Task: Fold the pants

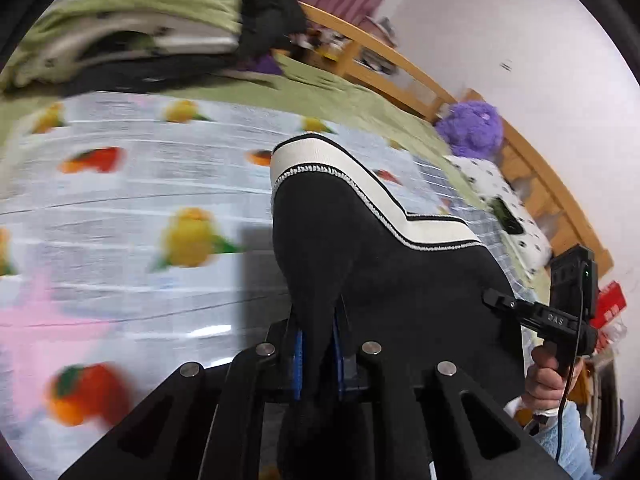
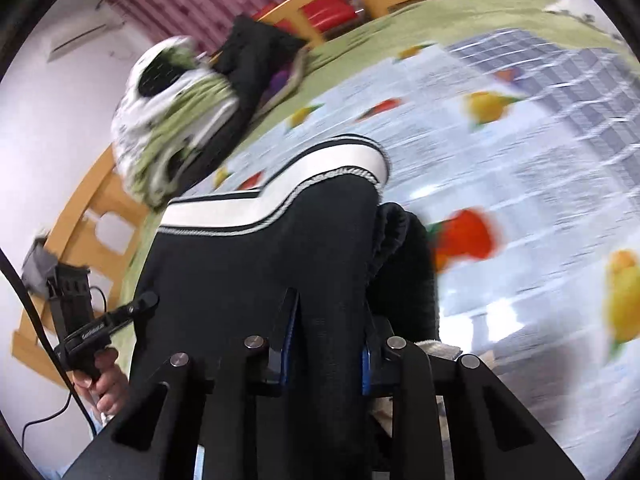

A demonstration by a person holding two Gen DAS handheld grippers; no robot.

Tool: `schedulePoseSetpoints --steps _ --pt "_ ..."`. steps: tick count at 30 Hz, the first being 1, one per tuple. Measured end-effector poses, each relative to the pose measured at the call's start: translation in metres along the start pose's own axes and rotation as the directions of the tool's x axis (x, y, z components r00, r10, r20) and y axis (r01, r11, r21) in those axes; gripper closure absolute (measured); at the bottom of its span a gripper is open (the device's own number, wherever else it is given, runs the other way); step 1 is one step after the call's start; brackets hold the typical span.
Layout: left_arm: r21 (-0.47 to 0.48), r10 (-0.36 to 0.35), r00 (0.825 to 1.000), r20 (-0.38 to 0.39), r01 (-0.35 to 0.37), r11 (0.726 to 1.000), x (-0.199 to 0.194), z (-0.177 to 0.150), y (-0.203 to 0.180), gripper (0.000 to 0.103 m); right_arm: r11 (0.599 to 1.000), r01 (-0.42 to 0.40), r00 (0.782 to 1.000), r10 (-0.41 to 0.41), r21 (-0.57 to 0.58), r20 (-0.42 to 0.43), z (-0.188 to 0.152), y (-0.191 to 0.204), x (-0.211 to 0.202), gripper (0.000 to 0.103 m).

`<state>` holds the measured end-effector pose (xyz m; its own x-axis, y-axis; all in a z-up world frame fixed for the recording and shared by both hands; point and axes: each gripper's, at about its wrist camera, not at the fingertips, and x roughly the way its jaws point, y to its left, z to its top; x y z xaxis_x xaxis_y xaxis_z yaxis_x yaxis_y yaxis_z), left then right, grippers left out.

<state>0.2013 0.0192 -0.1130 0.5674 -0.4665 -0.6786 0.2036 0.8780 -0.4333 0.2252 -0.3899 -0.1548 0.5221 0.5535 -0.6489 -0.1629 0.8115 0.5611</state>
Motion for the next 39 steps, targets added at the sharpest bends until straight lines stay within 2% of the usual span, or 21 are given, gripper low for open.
schedulePoseSetpoints --steps 3,5,6,7,8,9,10,13,16,19,22,28,39 --pt "-0.022 0.081 0.997 -0.011 -0.081 0.996 -0.023 -0.005 0.036 0.092 0.994 -0.103 0.995 0.102 -0.025 -0.023 -0.009 0.035 0.032 0.080" --pt "-0.026 0.140 0.990 -0.028 -0.141 0.990 -0.028 -0.014 0.058 0.091 0.993 -0.098 0.995 0.096 -0.066 -0.031 -0.015 0.051 0.055 0.080" --pt "-0.027 0.157 0.987 -0.041 -0.158 0.987 -0.026 -0.018 0.066 0.085 0.994 -0.074 0.997 0.071 -0.086 -0.030 -0.019 0.055 0.062 0.078" --pt "-0.033 0.169 0.984 -0.054 -0.171 0.985 -0.022 -0.024 0.073 0.079 0.992 -0.014 1.000 0.011 -0.128 -0.024 -0.022 0.059 0.073 0.076" --pt "-0.037 0.191 0.980 -0.051 -0.193 0.980 -0.016 -0.030 0.079 0.077 0.983 0.048 0.999 -0.051 -0.175 -0.008 -0.028 0.063 0.081 0.069" --pt "-0.028 0.209 0.977 -0.035 -0.210 0.977 -0.013 -0.035 0.079 0.074 0.977 0.065 0.998 -0.065 -0.202 0.006 -0.029 0.063 0.084 0.064" --pt "-0.007 0.218 0.976 -0.007 -0.218 0.976 -0.010 -0.041 0.076 0.067 0.973 0.071 0.997 -0.067 -0.218 0.023 -0.032 0.064 0.083 0.064" --pt "0.083 0.260 0.962 0.079 -0.266 0.960 -0.004 -0.055 0.060 0.056 0.957 0.116 0.992 -0.099 -0.267 0.077 -0.037 0.066 0.081 0.061" --pt "0.132 0.301 0.940 0.159 -0.322 0.937 0.000 -0.068 0.052 0.054 0.918 0.197 0.974 -0.142 -0.345 0.179 -0.051 0.070 0.078 0.057" --pt "0.082 0.255 0.952 0.171 -0.271 0.959 -0.004 -0.071 0.062 0.049 0.911 0.220 0.963 -0.145 -0.349 0.228 -0.059 0.069 0.071 0.055" --pt "0.017 0.216 0.963 0.160 -0.222 0.975 -0.004 -0.070 0.077 0.042 0.920 0.217 0.963 -0.148 -0.326 0.225 -0.057 0.063 0.070 0.048" --pt "0.033 0.252 0.950 0.183 -0.262 0.964 -0.004 -0.075 0.073 0.042 0.911 0.250 0.954 -0.174 -0.329 0.245 -0.059 0.069 0.071 0.045" --pt "0.036 0.288 0.938 0.191 -0.300 0.953 -0.008 -0.081 0.069 0.041 0.917 0.242 0.956 -0.169 -0.317 0.241 -0.059 0.066 0.070 0.042"
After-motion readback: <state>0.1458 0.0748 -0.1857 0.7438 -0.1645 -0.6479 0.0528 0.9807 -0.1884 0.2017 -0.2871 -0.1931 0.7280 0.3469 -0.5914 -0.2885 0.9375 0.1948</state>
